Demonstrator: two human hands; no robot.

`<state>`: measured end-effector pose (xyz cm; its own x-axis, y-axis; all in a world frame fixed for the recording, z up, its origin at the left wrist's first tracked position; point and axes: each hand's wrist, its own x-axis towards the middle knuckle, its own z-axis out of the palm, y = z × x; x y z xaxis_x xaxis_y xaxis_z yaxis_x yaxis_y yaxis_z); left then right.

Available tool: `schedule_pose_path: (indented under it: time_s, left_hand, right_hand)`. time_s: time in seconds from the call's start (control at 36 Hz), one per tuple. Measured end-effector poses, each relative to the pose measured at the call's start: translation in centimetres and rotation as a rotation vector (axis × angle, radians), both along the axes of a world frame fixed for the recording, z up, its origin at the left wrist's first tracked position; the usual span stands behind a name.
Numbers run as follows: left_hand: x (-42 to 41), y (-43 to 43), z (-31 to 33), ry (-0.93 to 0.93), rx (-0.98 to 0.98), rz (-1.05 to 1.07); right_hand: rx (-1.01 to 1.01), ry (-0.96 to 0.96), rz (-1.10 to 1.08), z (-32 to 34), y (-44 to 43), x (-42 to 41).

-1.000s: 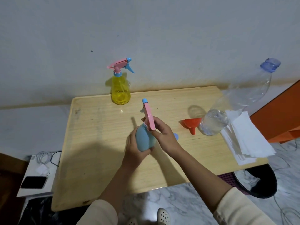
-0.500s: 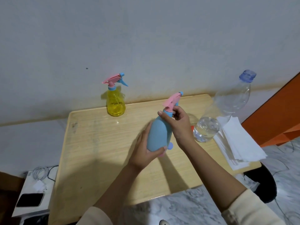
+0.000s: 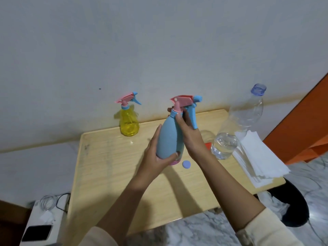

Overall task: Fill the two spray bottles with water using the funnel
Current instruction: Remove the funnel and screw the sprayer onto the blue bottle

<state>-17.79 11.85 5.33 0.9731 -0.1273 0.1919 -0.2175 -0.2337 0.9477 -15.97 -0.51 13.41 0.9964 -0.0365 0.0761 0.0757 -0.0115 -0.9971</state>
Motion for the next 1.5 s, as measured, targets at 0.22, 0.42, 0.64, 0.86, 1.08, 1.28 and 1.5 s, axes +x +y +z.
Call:
schedule_pose_path:
  time_s: [0.22,0.42,0.64,0.86,1.08,1.28,1.5]
  left_hand:
    - [-0.7,1.0,1.0,-0.021,0.027,0.015]
    - [-1.1,1.7,1.6,-0.036,0.073,0.046]
    - [-2.0,1.5,1.4,-0.098,0.217,0.154]
    - [-3.1,1.1,1.3,-0.134,0.313,0.28]
    - [-3.2,2.9,2.9,0.044,0.14,-0.063]
    - [-3.8,2.3,3.3,0.098,0.056,-0.107]
    - [-5.8,0.8,1.0,0.075,0.13,0.051]
  right_hand:
    - [0.103,-0.064,0.038,0.4,0.9,-0.2]
    - [0.154,-0.019,-0.017,0.8,1.3,-0.3]
    - [0.015,-0.084,-0.13,0.3,2.0,-0.2]
    - [-0.036,-0.089,-0.064,0.5,1.9,-0.7]
    - [0.053,-0.094,0.059,1.4,0.7,-1.3]
    - [0.052,-0.107,0.031,1.4,0.9,-1.7]
    - [-0.162,-0.047,-0.159,-0.9,2.4,-2.1]
